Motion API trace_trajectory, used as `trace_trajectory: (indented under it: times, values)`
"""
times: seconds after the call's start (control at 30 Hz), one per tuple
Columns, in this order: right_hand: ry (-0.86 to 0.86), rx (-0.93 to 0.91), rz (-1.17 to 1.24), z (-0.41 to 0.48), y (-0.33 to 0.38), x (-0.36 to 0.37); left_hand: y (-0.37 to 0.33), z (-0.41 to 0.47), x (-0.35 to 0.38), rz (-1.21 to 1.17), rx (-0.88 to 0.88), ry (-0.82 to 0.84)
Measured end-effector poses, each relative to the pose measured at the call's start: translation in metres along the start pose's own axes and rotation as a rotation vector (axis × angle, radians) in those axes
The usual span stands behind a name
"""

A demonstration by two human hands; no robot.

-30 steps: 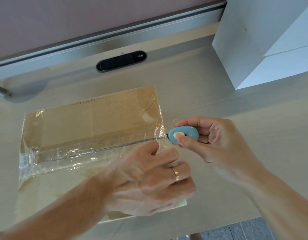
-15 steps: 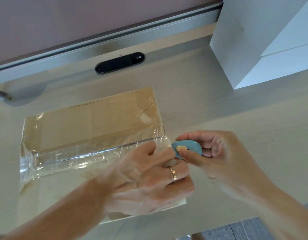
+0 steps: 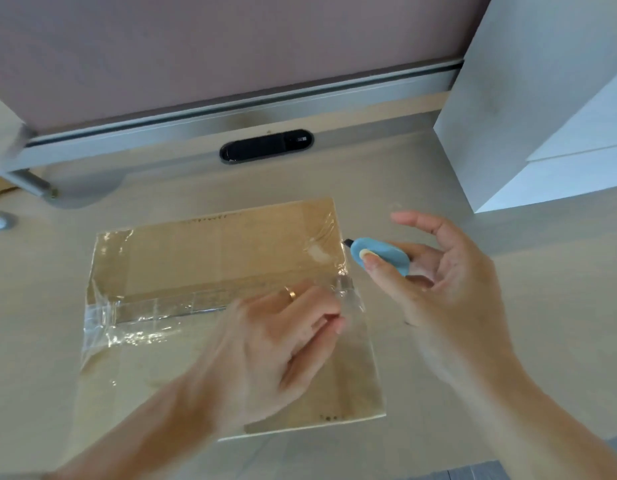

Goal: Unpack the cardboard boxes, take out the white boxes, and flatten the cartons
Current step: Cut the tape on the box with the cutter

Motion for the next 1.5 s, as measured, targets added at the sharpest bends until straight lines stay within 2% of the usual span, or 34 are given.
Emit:
trace_trajectory:
  times: [0.03,0.1,0.17,0.27,0.43,0.5,0.6,0.7,0.77,0.9,1.07,1.23,1.5]
  values:
    - [-0.007,-0.023,-0.007,-0.001,0.005,0.011,0.010,-0.002,-0.005,-0.102,-0.158,-0.013]
    - [0.018,-0.063,-0.011,-0.003,0.012,0.035,0.026,-0.004,-0.011,-0.461,-0.538,-0.034]
    - [0.079,-0.114,-0.035,-0.007,0.018,0.060,0.031,-0.004,-0.015,-0.721,-0.766,-0.002]
    - [0.182,-0.199,-0.098,-0.014,0.020,0.096,0.027,-0.008,-0.020,-0.956,-0.891,-0.003]
    - [0.428,-0.207,-0.207,-0.033,0.006,0.148,0.040,-0.034,-0.036,-1.144,-1.118,-0.233]
    - [0.532,-0.221,-0.204,-0.040,0.003,0.162,0.059,-0.050,-0.050,-1.115,-1.116,-0.325]
    - [0.674,-0.257,-0.323,-0.044,0.001,0.185,0.102,-0.088,-0.076,-0.842,-1.052,-0.426]
    - [0.793,-0.308,-0.463,-0.036,-0.002,0.219,0.150,-0.137,-0.095,-0.531,-1.050,-0.433]
    - [0.880,-0.358,-0.551,-0.030,-0.004,0.251,0.178,-0.160,-0.100,-0.478,-1.042,-0.381]
    - [1.031,-0.501,-0.784,-0.012,-0.012,0.298,0.208,-0.182,-0.092,-0.558,-0.985,-0.228]
    - [1.202,-0.640,-0.985,-0.005,-0.017,0.321,0.218,-0.189,-0.079,-0.739,-0.915,-0.156]
    - [1.281,-0.570,-0.978,0.001,-0.030,0.344,0.214,-0.177,-0.073,-0.915,-0.886,-0.168]
    - [1.205,-0.508,-0.855,0.005,-0.048,0.365,0.220,-0.172,-0.068,-0.965,-0.876,-0.143]
Point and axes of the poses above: each hand's wrist, its own z-axis towards the middle knuckle, its own x-axis out of the palm, y = z × x, the point moved 4 cm from there along z, towards the middle knuckle, and after that the axes turned 11 degrees about z, right-handed, at the moved point
